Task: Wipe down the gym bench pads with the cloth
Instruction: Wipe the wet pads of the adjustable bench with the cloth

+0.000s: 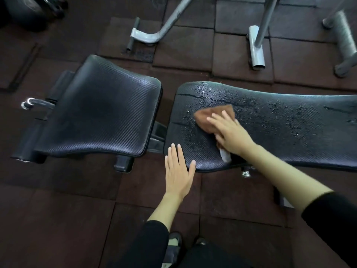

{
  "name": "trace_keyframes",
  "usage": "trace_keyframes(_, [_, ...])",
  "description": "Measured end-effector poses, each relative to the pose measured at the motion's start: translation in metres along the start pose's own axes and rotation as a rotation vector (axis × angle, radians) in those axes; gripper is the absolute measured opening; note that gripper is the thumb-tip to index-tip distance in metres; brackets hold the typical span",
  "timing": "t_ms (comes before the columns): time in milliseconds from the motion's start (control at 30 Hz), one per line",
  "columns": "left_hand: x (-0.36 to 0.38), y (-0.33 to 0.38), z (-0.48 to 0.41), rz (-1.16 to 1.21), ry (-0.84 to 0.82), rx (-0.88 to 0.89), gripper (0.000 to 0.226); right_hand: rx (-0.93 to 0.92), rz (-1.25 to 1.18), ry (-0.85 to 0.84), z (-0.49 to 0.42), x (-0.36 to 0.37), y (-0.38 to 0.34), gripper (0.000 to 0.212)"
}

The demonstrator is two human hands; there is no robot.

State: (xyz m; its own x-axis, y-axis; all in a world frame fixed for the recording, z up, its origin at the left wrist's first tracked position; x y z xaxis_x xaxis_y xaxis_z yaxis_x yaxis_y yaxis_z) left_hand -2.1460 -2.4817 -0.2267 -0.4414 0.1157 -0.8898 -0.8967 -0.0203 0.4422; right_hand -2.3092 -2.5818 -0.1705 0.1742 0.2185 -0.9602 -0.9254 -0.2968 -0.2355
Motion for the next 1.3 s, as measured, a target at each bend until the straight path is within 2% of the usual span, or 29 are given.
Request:
trace_keyframes(100, [0.001, -0.001, -0.002, 0.021, 0.007, 0.012, 0.075, 0.144, 0.0, 0.043, -0.033, -0.007, 0.018, 0.061])
trace_keyframes(200, [0.002, -0.003, -0.002, 0.04, -0.001, 0.014, 0.074, 0.152, 0.022, 0.086, -0.029, -0.002, 0.008, 0.06])
trace_keyframes(300, [0.004, -0.006, -0.002, 0.047, -0.011, 0.028, 0.075, 0.065, 0.021, 0.057, -0.003, 0.01, -0.02, 0.06])
trace_keyframes(400, [0.001, -0.01, -0.001, 0.051, 0.012, 0.067, 0.073, -0.096, 0.083, 0.018, 0.038, 0.027, -0.051, 0.054])
trace_keyframes(533, [-0.001, -0.01, -0.004, 0.082, 0.039, 0.09, 0.067, -0.229, 0.125, -0.007, 0.052, 0.029, -0.049, 0.047])
trace_keyframes(600, [-0.003, -0.01, -0.007, 0.11, 0.057, 0.078, 0.064, -0.18, 0.091, -0.011, 0.033, 0.024, -0.037, 0.046])
trace_keyframes(767, [-0.003, -0.011, -0.007, 0.131, 0.067, 0.073, 0.065, 0.113, -0.036, 0.087, -0.024, 0.009, -0.015, 0.042])
trace_keyframes(833, [-0.004, -0.011, -0.007, 0.152, 0.08, 0.071, 0.066, 0.135, -0.045, 0.12, -0.026, 0.009, -0.02, 0.039])
trace_keyframes(900, [-0.005, -0.015, -0.004, 0.187, 0.093, 0.05, 0.067, 0.063, -0.052, 0.119, -0.014, 0.014, -0.035, 0.039])
trace_keyframes(967, [-0.004, -0.023, 0.0, 0.243, 0.102, 0.004, 0.067, -0.097, -0.033, 0.102, 0.009, 0.022, -0.061, 0.04])
trace_keyframes(1133, [0.003, -0.038, 0.008, 0.364, 0.078, -0.066, 0.071, -0.433, 0.069, -0.034, 0.043, 0.044, -0.09, 0.045])
trace_keyframes(1200, [0.003, -0.039, 0.005, 0.394, 0.07, -0.068, 0.072, -0.454, 0.054, -0.065, 0.029, 0.039, -0.085, 0.046])
trace_keyframes(1300, [0.002, -0.039, 0.004, 0.417, 0.071, -0.06, 0.075, -0.278, 0.016, -0.074, -0.025, 0.031, -0.065, 0.046])
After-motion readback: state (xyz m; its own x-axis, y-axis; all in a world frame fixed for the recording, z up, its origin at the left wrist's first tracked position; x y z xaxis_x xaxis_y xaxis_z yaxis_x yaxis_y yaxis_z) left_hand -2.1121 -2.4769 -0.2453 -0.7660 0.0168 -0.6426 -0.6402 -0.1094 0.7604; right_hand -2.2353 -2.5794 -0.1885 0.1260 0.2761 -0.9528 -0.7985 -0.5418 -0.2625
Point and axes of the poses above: each hand's wrist, its own z-axis away from the middle knuckle, its own x-axis out of the palm, y = z × x, the point moved 10 cm from there along -z, towards the middle knuckle
